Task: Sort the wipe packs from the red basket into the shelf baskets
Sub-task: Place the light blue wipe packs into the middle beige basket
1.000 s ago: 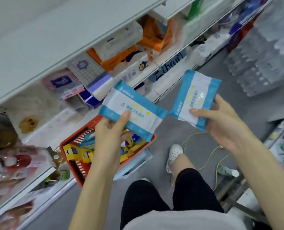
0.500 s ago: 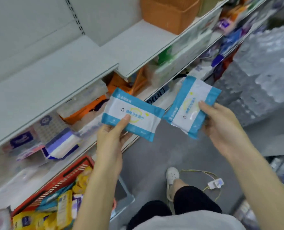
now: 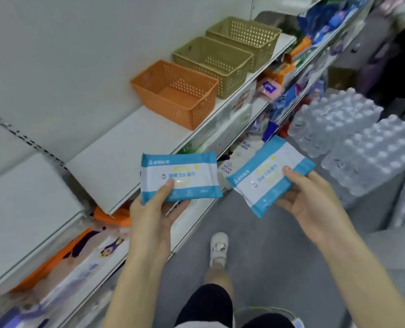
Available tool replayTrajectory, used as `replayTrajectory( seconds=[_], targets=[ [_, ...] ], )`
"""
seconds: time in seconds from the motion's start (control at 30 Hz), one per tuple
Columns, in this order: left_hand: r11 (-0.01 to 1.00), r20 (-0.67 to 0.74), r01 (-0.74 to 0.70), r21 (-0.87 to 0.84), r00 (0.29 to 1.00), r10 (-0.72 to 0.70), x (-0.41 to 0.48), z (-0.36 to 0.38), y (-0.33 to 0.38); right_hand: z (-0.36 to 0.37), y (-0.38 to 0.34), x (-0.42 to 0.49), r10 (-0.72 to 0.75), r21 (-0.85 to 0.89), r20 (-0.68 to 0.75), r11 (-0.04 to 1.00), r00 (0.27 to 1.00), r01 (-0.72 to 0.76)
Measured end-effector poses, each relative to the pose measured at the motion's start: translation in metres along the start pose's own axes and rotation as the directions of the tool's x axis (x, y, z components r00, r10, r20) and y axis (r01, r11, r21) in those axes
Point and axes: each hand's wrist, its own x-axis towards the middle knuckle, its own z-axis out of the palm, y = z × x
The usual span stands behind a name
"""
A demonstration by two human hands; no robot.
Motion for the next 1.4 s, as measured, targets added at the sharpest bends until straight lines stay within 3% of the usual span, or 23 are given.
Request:
replayTrajectory(
  seconds=[0.23, 0.5, 0.6, 0.7, 0.83, 1.07, 1.27, 1.4],
  targets=[
    [0.999, 0.091, -0.052, 0.015, 0.995, 0.051, 0.129, 0.116, 0.014, 0.013, -0.064, 0.157, -0.063, -0.019, -0.115, 0.998, 0.991, 0.061],
    [0.984, -0.066, -0.173, 0.035, 0.982, 0.175, 0.254, 0.21, 0.048, 0.066, -0.135, 0.308, -0.041, 0.008, -0.062, 0.999, 0.997, 0.042],
    [0.987, -0.142, -0.161, 0.021, 0.976, 0.163, 0.286, 0.234, 0.053, 0.089, -0.151, 0.366, 0.044, 0.074, -0.026, 0.996, 0.999, -0.042],
    [0.984, -0.27, -0.178, 0.004, 0.947, 0.173, 0.313, 0.248, 0.058, 0.123, -0.159, 0.429, 0.109, 0.03, 0.081, 0.993, 0.991, -0.112],
    [0.981, -0.452, -0.194, -0.018, 0.877, 0.165, 0.336, 0.259, 0.054, 0.171, -0.146, 0.5, 0.253, -0.066, 0.227, 0.967, 0.94, -0.244],
    [0.971, -0.576, -0.194, -0.138, 0.814, 0.081, 0.364, 0.281, 0.034, 0.244, -0.076, 0.604, 0.603, -0.197, 0.111, 0.793, 0.79, -0.577],
    [0.968, -0.636, -0.216, -0.128, 0.766, 0.087, 0.379, 0.277, 0.037, 0.284, -0.025, 0.661, 0.577, -0.323, -0.003, 0.772, 0.817, -0.547],
    [0.967, -0.644, -0.22, -0.125, 0.76, 0.09, 0.384, 0.273, 0.044, 0.288, -0.026, 0.658, 0.551, -0.288, -0.003, 0.799, 0.835, -0.528]
  ],
)
